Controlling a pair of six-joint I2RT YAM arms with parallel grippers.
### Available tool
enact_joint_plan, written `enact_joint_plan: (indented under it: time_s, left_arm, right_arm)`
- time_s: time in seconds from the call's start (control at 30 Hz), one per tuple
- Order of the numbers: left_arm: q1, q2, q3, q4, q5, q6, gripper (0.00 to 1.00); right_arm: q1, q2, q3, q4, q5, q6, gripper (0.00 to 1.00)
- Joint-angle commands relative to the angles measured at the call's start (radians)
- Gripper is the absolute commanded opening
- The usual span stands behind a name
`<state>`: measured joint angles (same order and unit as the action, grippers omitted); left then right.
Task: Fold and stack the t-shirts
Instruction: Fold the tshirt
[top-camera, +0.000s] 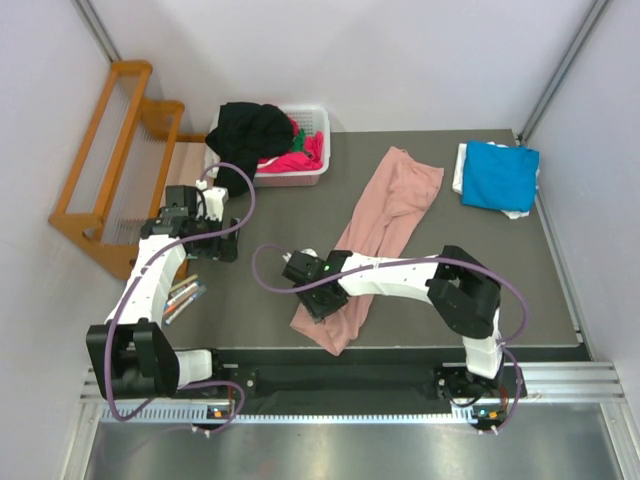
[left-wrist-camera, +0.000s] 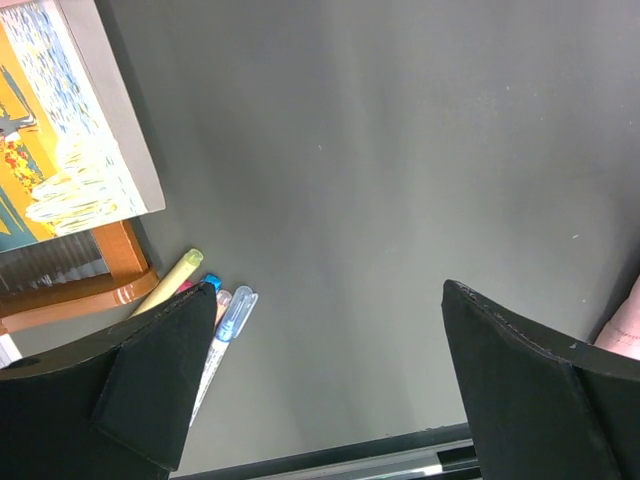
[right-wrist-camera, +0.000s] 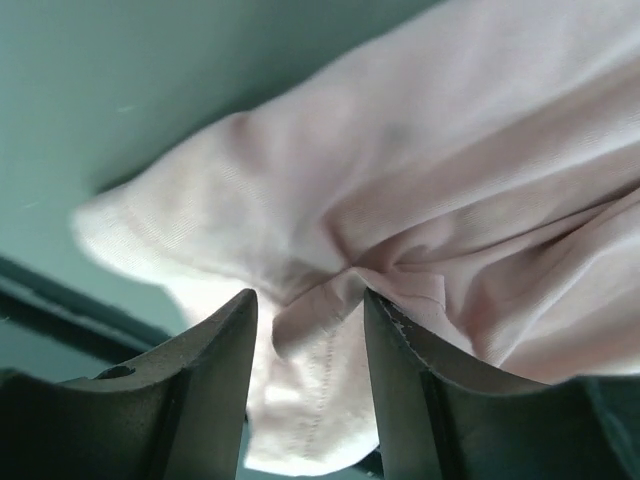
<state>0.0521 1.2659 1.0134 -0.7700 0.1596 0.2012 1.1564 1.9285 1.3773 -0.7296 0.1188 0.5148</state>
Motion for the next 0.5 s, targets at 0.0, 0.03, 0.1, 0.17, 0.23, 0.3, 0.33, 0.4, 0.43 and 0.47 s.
enact_joint_plan:
  time_s: [0.0,0.03,0.1,0.17,0.23,0.3,0.33,0.4,0.43,0.47]
  left_arm:
    - [0.009,-0.037,0.022,0.003,-0.009,0.018,0.99]
    - [0.011,-0.037,0.027,0.001,-0.005,0.020,0.99]
    - [0.011,-0.036,0.030,0.000,-0.005,0.018,0.99]
    - [0.011,-0.033,0.028,-0.002,0.004,0.018,0.99]
    - [0.011,-0.030,0.024,0.004,0.008,0.014,0.98]
    - [0.011,-0.026,0.016,0.006,0.009,0.012,0.99]
    - [0.009,-0.025,0.013,0.006,0.009,0.014,0.99]
    - [0.011,-0.022,0.013,0.008,0.005,0.017,0.99]
    - [0.011,-0.022,0.016,0.009,0.001,0.017,0.99]
    - [0.011,-0.020,0.016,0.012,0.000,0.018,0.99]
  right_arm:
    - [-0.030,-0.020,-0.029,0.061,-0.028,-0.013,0.47]
    - [-0.029,-0.020,-0.030,0.064,-0.037,-0.013,0.47]
    - [-0.031,-0.014,-0.032,0.071,-0.045,-0.007,0.46]
    - [-0.031,-0.010,-0.034,0.082,-0.065,-0.004,0.45]
    - [-0.029,-0.010,-0.032,0.084,-0.068,0.001,0.42]
    - [-0.029,-0.019,-0.027,0.081,-0.067,-0.001,0.35]
    - [-0.027,-0.022,-0.024,0.076,-0.067,-0.001,0.33]
    - [-0.023,-0.034,-0.006,0.059,-0.065,-0.005,0.23]
    - [-0.018,-0.039,0.000,0.056,-0.064,-0.004,0.20]
    - [-0.015,-0.042,0.017,0.044,-0.062,-0.007,0.14]
